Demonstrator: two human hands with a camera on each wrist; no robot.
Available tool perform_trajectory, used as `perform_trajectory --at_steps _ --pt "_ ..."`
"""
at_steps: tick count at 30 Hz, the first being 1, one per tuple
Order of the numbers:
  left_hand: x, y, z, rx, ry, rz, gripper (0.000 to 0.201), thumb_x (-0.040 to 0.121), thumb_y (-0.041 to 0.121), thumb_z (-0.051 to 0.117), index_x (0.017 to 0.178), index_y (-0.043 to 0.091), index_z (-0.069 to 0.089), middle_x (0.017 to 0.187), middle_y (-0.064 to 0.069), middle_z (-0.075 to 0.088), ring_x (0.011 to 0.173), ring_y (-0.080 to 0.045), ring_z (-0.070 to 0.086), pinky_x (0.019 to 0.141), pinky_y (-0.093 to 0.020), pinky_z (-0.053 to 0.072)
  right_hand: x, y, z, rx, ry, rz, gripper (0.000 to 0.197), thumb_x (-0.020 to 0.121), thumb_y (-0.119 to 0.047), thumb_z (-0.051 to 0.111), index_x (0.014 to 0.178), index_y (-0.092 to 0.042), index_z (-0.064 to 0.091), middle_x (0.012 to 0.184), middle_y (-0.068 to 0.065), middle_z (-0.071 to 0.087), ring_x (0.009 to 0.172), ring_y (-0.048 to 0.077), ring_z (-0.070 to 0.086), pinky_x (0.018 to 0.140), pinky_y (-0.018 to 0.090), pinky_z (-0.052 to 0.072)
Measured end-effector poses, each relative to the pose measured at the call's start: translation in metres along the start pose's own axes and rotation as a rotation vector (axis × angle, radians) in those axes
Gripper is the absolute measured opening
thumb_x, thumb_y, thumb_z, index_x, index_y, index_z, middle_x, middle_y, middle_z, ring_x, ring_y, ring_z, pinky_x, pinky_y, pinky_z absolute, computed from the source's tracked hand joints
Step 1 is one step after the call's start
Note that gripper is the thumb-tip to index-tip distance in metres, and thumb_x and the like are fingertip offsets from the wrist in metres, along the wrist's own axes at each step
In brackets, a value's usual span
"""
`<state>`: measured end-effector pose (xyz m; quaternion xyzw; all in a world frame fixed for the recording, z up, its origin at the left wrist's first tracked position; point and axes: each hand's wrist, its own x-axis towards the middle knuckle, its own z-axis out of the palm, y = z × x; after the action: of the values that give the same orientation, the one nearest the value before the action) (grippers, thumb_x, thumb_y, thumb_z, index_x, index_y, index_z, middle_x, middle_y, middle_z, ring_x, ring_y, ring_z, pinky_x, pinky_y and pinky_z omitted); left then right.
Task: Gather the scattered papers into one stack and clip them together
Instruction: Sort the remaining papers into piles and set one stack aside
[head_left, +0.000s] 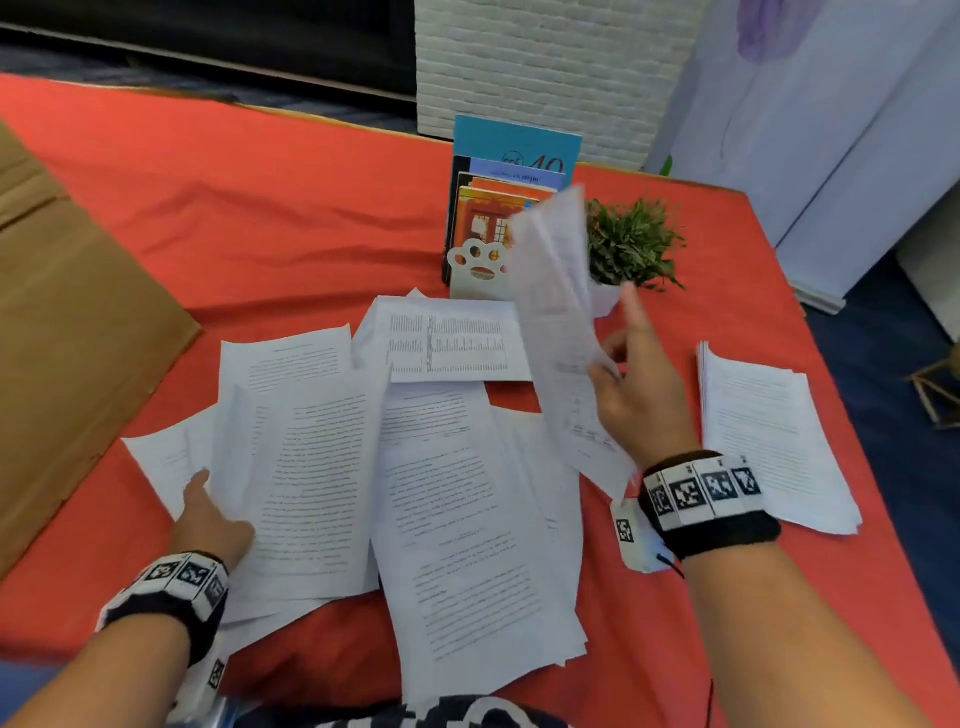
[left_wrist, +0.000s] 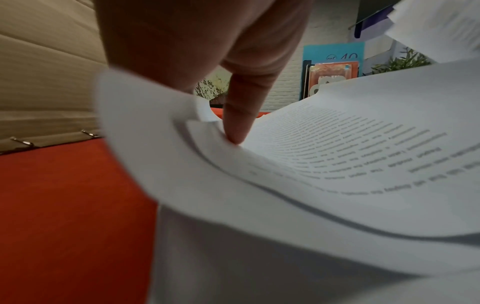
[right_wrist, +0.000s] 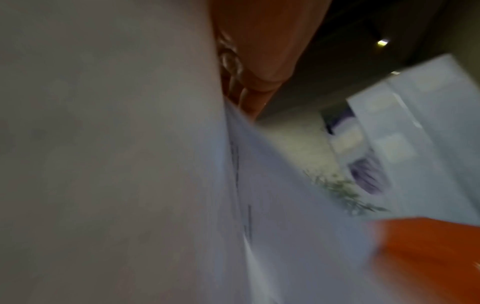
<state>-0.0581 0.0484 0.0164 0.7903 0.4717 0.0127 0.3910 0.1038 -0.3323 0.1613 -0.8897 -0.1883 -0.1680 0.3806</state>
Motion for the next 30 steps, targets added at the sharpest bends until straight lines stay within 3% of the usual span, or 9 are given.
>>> perform_trajectory --at_steps 4,8,10,12,16,20,22,27,30 --pt "0.001 -0.002 -0.001 0.119 0.001 0.065 0.057 0.078 0.008 0.069 0.129 -0.004 0.047 0.127 -0.03 0.056 0.115 -0.045 0.054 0.097 -0.045 0.042 0.0 -0.033 0.001 0.049 0.051 -0.293 0.03 0.083 0.005 0.058 0.109 -0.004 0.068 0.085 -0.001 0.043 0.078 0.01 0.046 0.068 0.015 0.038" --pt "-0.001 -0.005 -0.007 0.072 0.033 0.101 0.037 0.076 0.016 0.062 0.101 -0.011 0.062 0.103 -0.031 0.066 0.095 -0.043 0.061 0.077 -0.038 0.044 -0.008 -0.038 0.015 0.214 0.049 -0.002 0.011 0.082 0.001 0.059 0.085 -0.007 0.066 0.085 0.005 0.05 0.079 0.009 0.05 0.073 0.014 0.038" --pt "0.002 -0.01 -0.009 0.034 0.05 0.096 0.039 0.07 0.017 0.057 0.095 -0.011 0.064 0.09 -0.027 0.065 0.082 -0.037 0.059 0.071 -0.034 0.041 -0.019 -0.015 0.035 0.219 -0.018 0.25 0.004 0.083 -0.009 0.06 0.084 -0.01 0.063 0.089 0.007 0.056 0.083 0.019 0.055 0.077 0.029 0.044" --pt "0.005 -0.016 -0.01 0.05 0.043 0.047 0.027 0.075 0.002 0.055 0.099 -0.008 0.065 0.092 -0.026 0.065 0.078 -0.033 0.054 0.071 -0.035 0.042 -0.037 0.014 0.057 0.283 -0.129 0.53 0.014 0.077 -0.026 0.06 0.086 -0.015 0.064 0.093 0.005 0.068 0.086 0.025 0.065 0.081 0.042 0.053" --pt "0.006 -0.02 -0.008 0.039 0.043 -0.032 0.029 0.079 -0.002 0.05 0.105 -0.006 0.064 0.107 -0.028 0.064 0.095 -0.042 0.059 0.079 -0.037 0.044 -0.085 0.068 0.099 0.257 -0.374 0.778 0.031 0.062 -0.04 0.058 0.078 -0.016 0.067 0.092 0.011 0.074 0.085 0.032 0.07 0.08 0.052 0.056" --pt "0.006 -0.014 -0.002 0.043 0.046 -0.034 0.028 0.086 0.013 0.055 0.096 -0.01 0.065 0.105 -0.031 0.064 0.095 -0.043 0.061 0.08 -0.038 0.047 -0.114 0.054 0.107 0.071 -0.41 0.779 0.019 0.077 -0.018 0.061 0.072 0.001 0.063 0.079 0.014 0.07 0.075 0.031 0.067 0.068 0.038 0.056" --pt "0.006 -0.011 0.001 0.067 0.029 -0.001 0.029 0.085 0.016 0.057 0.092 -0.01 0.067 0.104 -0.031 0.066 0.097 -0.043 0.062 0.084 -0.039 0.048 -0.119 0.052 0.109 0.023 -0.351 0.747 0.013 0.078 -0.013 0.062 0.067 -0.005 0.061 0.076 0.014 0.068 0.073 0.03 0.065 0.064 0.035 0.053" --pt "0.005 -0.011 0.005 0.178 0.009 -0.017 0.033 0.08 0.034 0.06 0.088 0.003 0.067 0.1 -0.018 0.064 0.1 -0.044 0.058 0.087 -0.041 0.049 -0.126 0.044 0.112 0.123 -0.475 0.799 0.007 0.084 -0.013 0.057 0.091 -0.012 0.057 0.088 0.003 0.063 0.084 0.023 0.062 0.069 0.027 0.047" --pt "0.006 -0.012 0.003 0.217 0.02 -0.035 0.039 0.078 0.037 0.058 0.094 0.004 0.068 0.116 -0.023 0.061 0.109 -0.041 0.055 0.095 -0.043 0.048 -0.119 0.043 0.103 0.168 -0.404 0.77 0.01 0.083 -0.012 0.057 0.077 -0.019 0.053 0.078 -0.001 0.061 0.078 0.022 0.06 0.065 0.028 0.046"
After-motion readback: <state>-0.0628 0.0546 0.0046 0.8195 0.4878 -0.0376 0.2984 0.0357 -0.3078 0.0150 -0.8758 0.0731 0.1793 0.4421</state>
